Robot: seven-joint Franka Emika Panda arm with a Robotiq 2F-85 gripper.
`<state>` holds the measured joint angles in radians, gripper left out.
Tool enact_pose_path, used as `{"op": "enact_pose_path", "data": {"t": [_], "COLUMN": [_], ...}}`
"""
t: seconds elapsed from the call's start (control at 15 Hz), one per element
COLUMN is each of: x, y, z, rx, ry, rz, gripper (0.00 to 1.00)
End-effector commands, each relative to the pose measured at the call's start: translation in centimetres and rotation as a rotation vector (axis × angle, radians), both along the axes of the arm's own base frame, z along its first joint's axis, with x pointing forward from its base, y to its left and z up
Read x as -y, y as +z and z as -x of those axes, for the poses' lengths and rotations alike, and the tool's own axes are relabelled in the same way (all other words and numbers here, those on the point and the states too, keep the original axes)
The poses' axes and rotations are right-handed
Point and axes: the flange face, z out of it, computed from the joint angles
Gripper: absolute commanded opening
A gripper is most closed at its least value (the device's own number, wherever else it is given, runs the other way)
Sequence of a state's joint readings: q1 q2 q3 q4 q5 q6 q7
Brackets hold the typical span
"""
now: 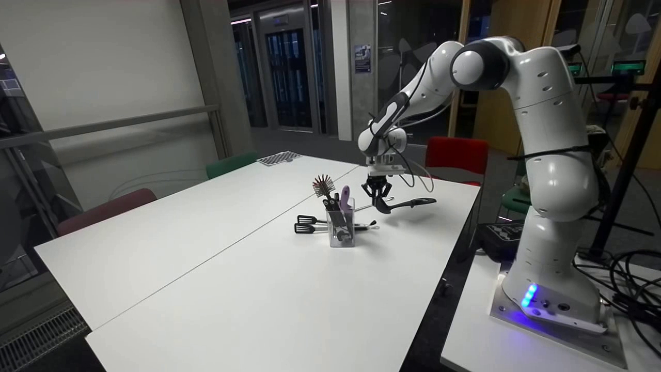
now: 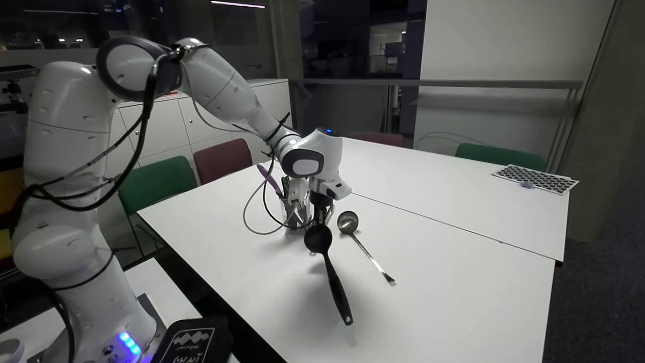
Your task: Put the black serving spoon on the table
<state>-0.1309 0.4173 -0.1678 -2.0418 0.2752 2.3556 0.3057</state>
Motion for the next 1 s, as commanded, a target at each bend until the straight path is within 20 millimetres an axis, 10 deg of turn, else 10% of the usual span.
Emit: {"op": "enact_pose_path", "data": {"t": [0.0,0.93], "x": [0.9,3.6], "y": [-1.2,-1.9], "z": [-0.3,0.7], "rx": [0.024,0.057], "ry": [-0.031,-0.070], "rz": [0.044,0.049], "gripper": [0.02,0.02]}}
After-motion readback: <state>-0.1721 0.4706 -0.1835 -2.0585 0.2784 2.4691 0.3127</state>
